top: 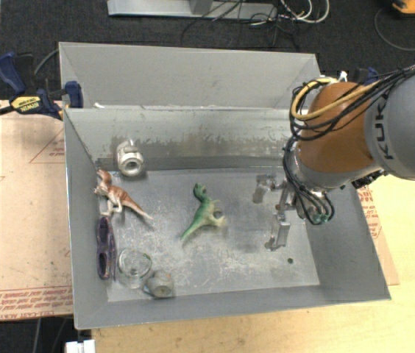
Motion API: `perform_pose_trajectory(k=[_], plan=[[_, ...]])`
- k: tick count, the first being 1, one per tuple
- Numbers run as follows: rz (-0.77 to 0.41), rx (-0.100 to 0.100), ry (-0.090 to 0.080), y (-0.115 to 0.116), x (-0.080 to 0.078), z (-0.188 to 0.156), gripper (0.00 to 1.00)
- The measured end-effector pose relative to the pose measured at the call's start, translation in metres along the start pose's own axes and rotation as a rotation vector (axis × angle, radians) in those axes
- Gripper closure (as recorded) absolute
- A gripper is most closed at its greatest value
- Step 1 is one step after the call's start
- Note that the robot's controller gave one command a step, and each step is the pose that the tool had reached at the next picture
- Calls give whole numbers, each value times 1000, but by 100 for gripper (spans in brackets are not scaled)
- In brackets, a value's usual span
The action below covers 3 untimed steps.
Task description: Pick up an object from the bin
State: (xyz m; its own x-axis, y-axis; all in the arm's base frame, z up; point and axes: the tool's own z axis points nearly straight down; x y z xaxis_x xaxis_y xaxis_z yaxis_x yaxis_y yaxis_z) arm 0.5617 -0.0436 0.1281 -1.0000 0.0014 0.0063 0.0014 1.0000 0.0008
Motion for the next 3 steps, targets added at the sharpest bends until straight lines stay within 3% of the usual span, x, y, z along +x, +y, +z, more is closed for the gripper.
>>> perform_pose_trajectory(k=[1,2,3], plan=[[-2,0,-7,0,-2,-5,0],[-133,-1,-4,57,-60,-54,0],[46,-2,-11,77,-17,43,0]])
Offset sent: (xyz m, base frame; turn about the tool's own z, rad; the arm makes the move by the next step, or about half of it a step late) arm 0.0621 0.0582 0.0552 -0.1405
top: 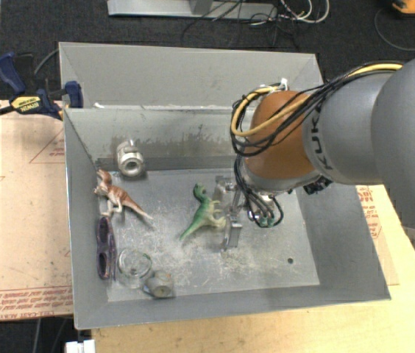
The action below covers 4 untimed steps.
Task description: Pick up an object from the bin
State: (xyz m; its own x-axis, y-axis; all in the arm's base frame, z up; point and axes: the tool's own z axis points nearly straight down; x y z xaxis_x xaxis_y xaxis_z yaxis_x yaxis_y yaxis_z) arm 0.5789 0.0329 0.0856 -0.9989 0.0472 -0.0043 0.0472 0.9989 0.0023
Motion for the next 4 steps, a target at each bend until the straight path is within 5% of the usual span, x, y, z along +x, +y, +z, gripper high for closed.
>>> perform_pose_trajectory(k=[1,2,4], plan=[[-79,0,4,33,-27,-12,0],[-300,1,-9,34,-29,12,100],[-300,0,-9,34,-29,12,100]])
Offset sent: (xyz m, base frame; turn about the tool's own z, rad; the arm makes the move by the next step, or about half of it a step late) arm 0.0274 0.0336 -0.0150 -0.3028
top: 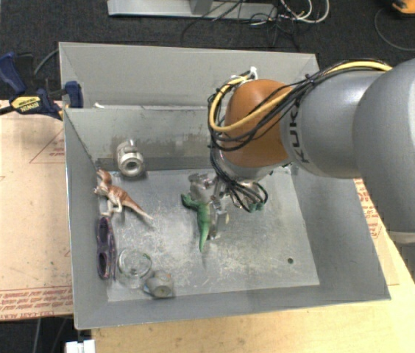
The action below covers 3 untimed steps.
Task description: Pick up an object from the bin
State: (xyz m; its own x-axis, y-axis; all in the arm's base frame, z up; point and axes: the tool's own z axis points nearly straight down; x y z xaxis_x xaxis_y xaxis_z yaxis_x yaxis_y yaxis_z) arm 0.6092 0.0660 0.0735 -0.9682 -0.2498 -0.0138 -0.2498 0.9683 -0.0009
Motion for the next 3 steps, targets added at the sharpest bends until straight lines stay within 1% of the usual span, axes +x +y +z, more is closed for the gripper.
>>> perform_pose_trajectory(k=[3], plan=[[0,0,0,0,0,0,100]])
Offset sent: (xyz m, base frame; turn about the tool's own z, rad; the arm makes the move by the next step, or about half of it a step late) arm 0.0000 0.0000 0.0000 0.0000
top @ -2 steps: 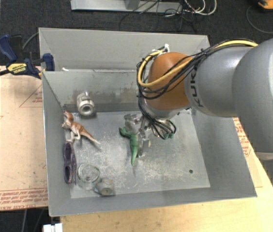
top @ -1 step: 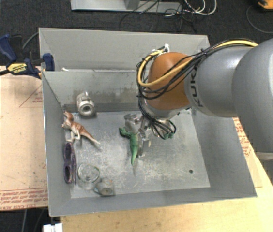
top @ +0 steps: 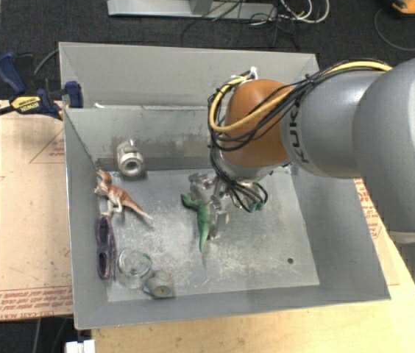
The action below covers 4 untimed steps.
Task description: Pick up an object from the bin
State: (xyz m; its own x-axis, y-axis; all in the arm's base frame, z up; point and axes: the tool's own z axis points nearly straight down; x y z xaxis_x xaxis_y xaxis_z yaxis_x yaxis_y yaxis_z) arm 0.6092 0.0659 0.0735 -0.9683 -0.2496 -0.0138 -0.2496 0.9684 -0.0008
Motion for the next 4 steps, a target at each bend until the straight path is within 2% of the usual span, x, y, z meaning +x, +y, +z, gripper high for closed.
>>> perform_pose_trajectory(k=[4], plan=[[0,0,0,0,0,0,100]])
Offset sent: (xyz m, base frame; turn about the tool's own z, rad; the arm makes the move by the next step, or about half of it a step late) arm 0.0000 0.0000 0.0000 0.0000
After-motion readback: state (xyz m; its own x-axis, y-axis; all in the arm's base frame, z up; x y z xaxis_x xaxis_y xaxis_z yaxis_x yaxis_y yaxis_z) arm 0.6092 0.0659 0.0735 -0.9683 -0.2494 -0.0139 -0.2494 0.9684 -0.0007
